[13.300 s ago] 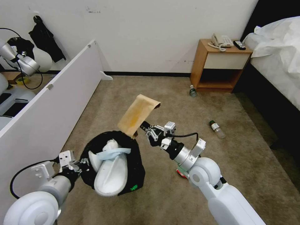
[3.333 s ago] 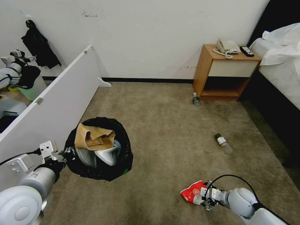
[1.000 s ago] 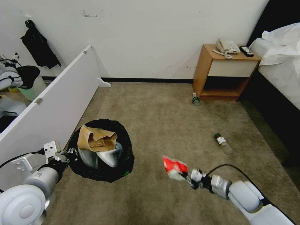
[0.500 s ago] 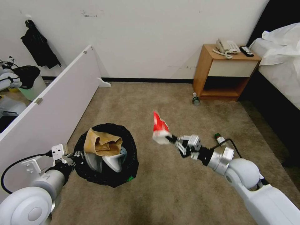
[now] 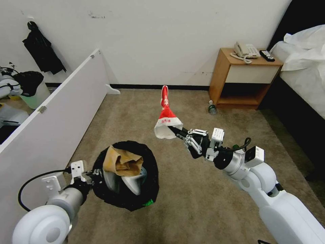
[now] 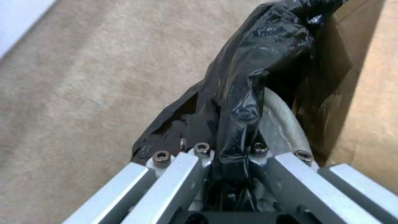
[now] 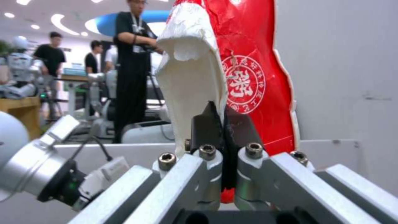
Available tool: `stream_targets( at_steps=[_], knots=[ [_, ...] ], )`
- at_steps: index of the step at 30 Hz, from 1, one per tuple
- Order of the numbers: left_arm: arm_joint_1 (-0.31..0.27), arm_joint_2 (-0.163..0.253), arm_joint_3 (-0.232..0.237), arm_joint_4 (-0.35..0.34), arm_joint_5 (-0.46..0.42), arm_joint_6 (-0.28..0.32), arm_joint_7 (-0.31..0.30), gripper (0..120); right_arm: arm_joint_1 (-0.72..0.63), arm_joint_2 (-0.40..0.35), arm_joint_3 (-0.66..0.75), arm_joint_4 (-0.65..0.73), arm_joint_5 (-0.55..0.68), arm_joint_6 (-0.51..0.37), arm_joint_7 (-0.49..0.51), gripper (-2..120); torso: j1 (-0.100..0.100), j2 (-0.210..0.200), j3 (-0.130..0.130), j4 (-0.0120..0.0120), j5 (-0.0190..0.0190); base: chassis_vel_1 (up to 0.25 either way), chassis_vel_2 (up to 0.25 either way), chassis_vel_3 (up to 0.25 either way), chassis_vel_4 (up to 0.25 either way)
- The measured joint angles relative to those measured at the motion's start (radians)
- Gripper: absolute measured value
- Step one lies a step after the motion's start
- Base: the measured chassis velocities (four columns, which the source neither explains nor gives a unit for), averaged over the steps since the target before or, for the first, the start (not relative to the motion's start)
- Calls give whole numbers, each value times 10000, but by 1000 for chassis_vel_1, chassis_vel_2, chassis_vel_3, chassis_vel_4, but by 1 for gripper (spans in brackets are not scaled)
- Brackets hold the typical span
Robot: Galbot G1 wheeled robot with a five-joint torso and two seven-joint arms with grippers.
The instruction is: Pick up the trash bin, then pick up the garbage from the floor and place it into the trash bin.
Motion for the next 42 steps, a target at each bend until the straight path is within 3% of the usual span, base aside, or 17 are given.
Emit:
stream_targets(
  at_steps=[7, 13, 42],
  knots=[
    [-16, 24, 440, -126, -46, 0, 53, 1, 28, 46, -392, -104, -342, 83, -310, 0, 0, 0, -1, 0, 0, 0, 0, 0, 0],
    [-39, 29, 656, -276, -147, 0, 88, 1, 11, 207, -925, -532, -1566, 314, -793, 0, 0, 0, -1, 1, 1, 0, 0, 0, 0],
    [145, 90, 262, -815, -735, 0, 81, 1, -168, 331, -627, -1375, -4820, 1046, -1586, 0, 0, 0, 0, 0, 1, 0, 0, 0, 0]
  ],
)
